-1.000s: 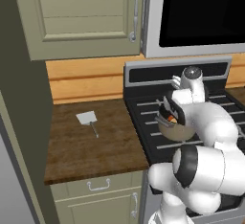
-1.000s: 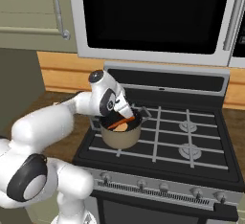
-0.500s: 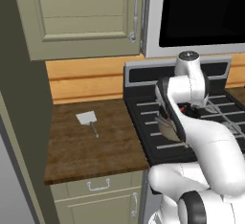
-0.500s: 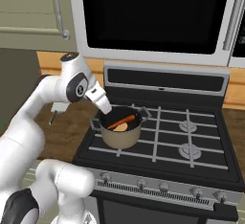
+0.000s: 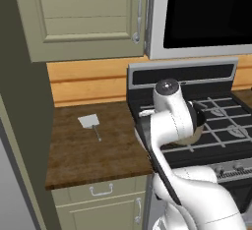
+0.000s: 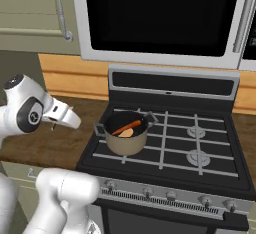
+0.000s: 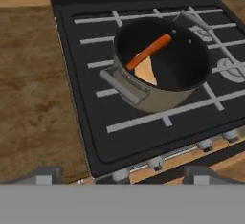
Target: Put the carrot and squash in the pot. Retrieve the spatula and lightly stir the vegetables in the pot.
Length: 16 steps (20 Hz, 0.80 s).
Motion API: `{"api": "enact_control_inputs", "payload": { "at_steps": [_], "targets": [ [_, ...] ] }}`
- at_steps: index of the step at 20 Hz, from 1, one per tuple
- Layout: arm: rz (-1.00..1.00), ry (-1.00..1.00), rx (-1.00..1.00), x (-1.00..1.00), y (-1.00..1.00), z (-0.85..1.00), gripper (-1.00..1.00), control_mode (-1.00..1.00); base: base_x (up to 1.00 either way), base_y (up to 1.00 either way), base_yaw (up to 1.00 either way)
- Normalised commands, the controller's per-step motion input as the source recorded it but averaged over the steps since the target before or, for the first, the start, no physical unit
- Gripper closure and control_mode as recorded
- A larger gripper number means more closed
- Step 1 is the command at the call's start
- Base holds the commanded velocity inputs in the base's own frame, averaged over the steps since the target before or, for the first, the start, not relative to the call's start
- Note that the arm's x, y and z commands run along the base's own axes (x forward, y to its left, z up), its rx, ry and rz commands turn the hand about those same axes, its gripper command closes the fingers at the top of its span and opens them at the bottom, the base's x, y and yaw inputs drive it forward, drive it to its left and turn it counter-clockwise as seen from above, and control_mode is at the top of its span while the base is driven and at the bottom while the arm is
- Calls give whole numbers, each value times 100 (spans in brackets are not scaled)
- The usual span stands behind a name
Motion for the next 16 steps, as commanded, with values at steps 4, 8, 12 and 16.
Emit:
{"api": "enact_control_inputs", "payload": {
  "at_steps": [4, 8, 12, 16],
  "targets": [
    [32, 3, -4, 19, 100, -2, -100, -100, 0, 0, 0],
    [24, 11, 0, 63, 92, -1, -100, -100, 0, 0, 0],
    [21, 7, 0, 60, 72, -33, -100, -100, 0, 0, 0],
    [16, 0, 0, 22, 55, -52, -100, -100, 0, 0, 0]
  ]
}}
